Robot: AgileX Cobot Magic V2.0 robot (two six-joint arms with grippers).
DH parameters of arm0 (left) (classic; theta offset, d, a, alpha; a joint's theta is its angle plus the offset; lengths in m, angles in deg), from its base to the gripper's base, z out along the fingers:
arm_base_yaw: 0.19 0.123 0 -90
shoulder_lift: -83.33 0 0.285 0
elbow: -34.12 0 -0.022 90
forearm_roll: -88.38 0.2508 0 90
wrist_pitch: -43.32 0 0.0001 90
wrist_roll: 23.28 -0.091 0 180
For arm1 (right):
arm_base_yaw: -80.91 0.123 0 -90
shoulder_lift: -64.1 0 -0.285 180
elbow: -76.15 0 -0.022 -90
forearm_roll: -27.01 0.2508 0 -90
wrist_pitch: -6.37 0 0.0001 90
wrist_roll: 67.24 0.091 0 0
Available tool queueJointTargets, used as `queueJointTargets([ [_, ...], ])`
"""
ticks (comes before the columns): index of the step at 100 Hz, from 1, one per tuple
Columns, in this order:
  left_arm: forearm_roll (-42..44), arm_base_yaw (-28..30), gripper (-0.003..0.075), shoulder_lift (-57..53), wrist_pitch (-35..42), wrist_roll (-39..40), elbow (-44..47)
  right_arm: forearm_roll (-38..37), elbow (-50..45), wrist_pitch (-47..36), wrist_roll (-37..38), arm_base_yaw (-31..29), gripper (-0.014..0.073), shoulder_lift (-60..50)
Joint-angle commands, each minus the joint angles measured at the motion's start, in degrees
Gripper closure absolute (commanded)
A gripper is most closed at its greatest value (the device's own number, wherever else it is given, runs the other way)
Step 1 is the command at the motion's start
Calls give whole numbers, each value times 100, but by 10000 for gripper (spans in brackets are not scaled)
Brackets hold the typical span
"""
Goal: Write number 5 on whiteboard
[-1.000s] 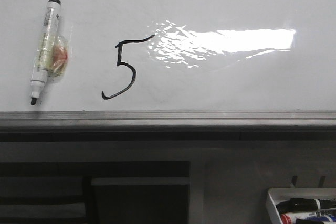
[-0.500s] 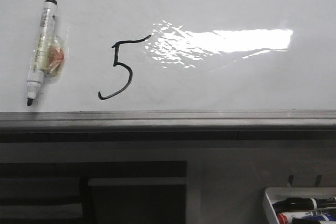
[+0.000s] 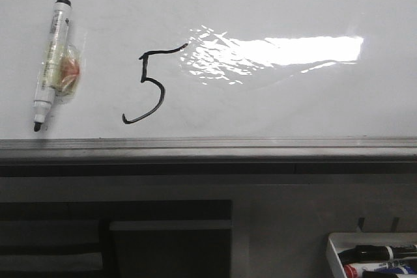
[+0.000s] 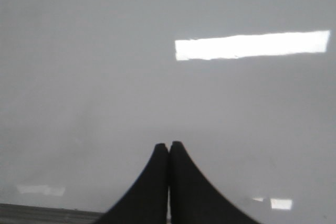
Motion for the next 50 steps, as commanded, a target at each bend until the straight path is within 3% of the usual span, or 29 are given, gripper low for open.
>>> queueJointTargets([
  [1, -33, 25, 741, -161, 369, 47, 97, 19, -217, -459, 136, -211, 655, -277],
  [10, -33, 25, 741, -161, 369, 47, 97, 19, -524, -382, 273, -325, 655, -644],
  [26, -33, 25, 741, -161, 369, 47, 97, -221, -509, 1107, 260, -413, 655, -1334],
  [50, -43, 25, 741, -161, 369, 47, 97, -221, -509, 1903, 260, -417, 655, -1302],
])
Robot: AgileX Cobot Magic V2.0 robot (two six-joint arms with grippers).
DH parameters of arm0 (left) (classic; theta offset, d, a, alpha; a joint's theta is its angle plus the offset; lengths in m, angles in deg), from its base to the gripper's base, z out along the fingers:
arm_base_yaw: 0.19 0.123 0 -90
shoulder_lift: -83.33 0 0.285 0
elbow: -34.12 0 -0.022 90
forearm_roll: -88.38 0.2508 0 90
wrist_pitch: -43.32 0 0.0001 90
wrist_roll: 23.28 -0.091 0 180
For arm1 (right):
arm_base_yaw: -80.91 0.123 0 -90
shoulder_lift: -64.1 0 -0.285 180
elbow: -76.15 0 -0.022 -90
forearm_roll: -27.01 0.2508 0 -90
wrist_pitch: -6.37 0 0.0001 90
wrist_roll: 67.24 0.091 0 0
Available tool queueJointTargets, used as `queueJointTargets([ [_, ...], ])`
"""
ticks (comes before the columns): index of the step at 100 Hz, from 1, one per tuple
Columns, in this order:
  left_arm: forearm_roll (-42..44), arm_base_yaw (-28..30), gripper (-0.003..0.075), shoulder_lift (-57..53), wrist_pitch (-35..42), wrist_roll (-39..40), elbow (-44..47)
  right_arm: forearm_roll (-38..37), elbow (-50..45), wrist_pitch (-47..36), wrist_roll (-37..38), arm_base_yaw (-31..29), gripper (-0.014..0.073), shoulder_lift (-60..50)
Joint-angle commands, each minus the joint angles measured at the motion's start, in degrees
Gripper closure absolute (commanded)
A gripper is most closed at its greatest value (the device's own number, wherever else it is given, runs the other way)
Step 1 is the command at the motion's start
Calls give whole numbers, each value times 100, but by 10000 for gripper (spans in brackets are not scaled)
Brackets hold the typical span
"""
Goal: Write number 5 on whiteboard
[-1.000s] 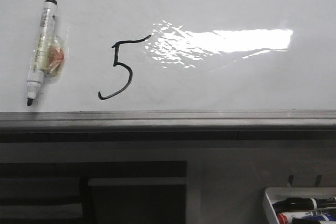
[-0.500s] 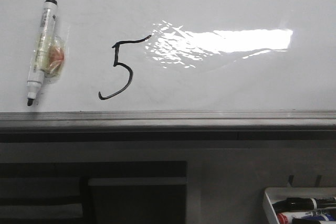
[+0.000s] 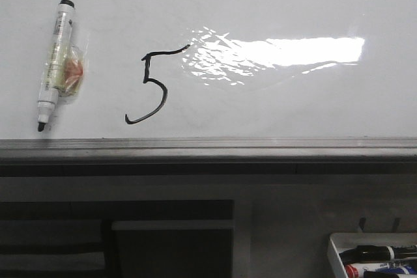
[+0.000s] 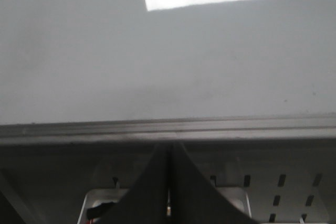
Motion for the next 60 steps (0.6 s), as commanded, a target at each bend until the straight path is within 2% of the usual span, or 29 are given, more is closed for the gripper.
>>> queueJointTargets([
  [1, -43, 25, 741, -161, 369, 47, 97, -64, -125, -35, -16, -43, 655, -113],
  [9, -43, 25, 741, -161, 369, 47, 97, -64, -125, 329, -16, -43, 655, -113],
  [60, -43, 25, 741, -161, 369, 47, 97, -64, -125, 330, -16, -43, 655, -113],
])
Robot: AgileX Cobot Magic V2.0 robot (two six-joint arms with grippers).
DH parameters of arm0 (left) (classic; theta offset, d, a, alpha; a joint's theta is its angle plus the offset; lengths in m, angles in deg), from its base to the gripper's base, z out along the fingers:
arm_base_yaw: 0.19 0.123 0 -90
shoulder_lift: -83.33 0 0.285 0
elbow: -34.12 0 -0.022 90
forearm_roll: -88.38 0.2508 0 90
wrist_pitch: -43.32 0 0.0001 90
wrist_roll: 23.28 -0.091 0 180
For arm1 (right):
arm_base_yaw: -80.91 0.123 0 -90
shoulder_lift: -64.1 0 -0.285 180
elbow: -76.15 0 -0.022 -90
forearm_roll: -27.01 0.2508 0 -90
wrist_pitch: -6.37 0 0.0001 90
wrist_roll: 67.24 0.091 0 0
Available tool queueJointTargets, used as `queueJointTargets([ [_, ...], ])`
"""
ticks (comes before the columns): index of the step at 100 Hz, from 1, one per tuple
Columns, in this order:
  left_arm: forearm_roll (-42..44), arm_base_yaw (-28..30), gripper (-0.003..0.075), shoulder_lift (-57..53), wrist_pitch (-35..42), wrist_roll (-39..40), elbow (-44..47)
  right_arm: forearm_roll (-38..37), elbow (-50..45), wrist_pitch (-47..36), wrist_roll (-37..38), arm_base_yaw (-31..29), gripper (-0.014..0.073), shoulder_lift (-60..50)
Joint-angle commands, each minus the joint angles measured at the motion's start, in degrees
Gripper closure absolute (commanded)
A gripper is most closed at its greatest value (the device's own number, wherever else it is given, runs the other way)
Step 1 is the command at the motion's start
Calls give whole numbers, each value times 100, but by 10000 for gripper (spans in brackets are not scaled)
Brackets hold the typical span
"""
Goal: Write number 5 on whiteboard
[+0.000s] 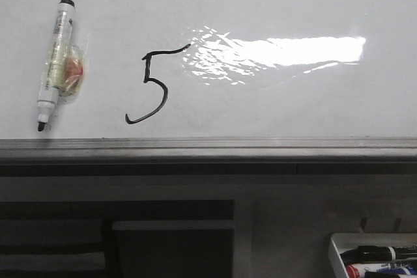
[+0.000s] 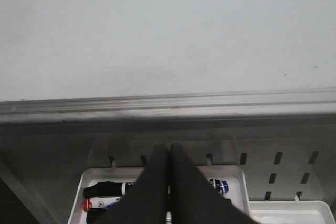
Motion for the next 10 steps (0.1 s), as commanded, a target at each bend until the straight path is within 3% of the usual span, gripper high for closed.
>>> queueJointTargets([
  [1, -43, 25, 741, -161, 369, 47, 97, -64, -145, -40, -16, -31, 655, -113],
  [10, -43, 25, 741, -161, 369, 47, 97, -64, -145, -40, -16, -31, 655, -113],
])
